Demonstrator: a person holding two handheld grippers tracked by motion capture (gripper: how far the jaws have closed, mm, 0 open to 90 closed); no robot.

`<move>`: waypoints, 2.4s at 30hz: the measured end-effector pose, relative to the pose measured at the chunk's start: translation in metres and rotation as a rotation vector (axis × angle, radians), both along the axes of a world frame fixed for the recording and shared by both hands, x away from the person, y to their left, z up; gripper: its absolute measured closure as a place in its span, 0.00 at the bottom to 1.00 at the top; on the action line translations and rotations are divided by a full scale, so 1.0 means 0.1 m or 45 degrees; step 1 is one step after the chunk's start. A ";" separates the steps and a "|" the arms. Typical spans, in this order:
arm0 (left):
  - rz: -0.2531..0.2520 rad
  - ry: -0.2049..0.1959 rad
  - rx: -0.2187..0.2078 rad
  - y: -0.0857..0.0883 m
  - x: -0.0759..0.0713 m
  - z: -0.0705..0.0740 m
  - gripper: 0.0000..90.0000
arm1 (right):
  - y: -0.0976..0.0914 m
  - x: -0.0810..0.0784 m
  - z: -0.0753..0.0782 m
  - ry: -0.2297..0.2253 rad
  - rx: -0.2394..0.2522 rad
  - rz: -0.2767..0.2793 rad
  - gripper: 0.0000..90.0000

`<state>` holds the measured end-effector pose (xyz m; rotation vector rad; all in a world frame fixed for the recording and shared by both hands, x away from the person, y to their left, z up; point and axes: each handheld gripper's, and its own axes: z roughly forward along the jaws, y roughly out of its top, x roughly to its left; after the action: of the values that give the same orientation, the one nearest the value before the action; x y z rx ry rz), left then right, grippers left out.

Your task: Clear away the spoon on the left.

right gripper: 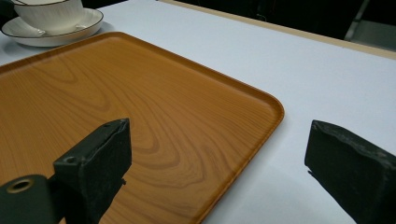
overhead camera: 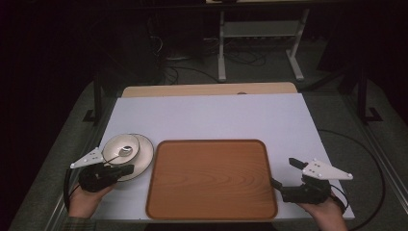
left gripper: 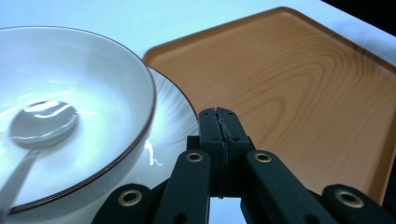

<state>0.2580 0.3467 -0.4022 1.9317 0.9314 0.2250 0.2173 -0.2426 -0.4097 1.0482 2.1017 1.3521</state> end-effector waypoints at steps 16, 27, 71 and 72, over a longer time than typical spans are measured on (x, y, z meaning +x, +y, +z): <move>0.115 -0.044 0.005 0.26 -0.04 0.10 1.00 | 0.00 0.00 0.00 -0.001 -0.003 0.000 0.07; 0.194 -0.066 0.033 0.43 -0.09 0.15 1.00 | -0.01 0.00 0.00 0.001 0.006 -0.004 0.07; 0.411 -0.102 0.059 0.74 0.16 0.14 1.00 | 0.01 0.00 -0.02 0.011 -0.019 0.004 0.08; 0.414 -0.100 0.057 0.74 0.17 0.13 1.00 | 0.01 0.00 -0.02 0.014 -0.021 0.003 0.08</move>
<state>0.2751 0.4202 -0.3890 1.7903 1.1929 0.5111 0.2174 -0.2419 -0.4118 1.0492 2.1185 1.3310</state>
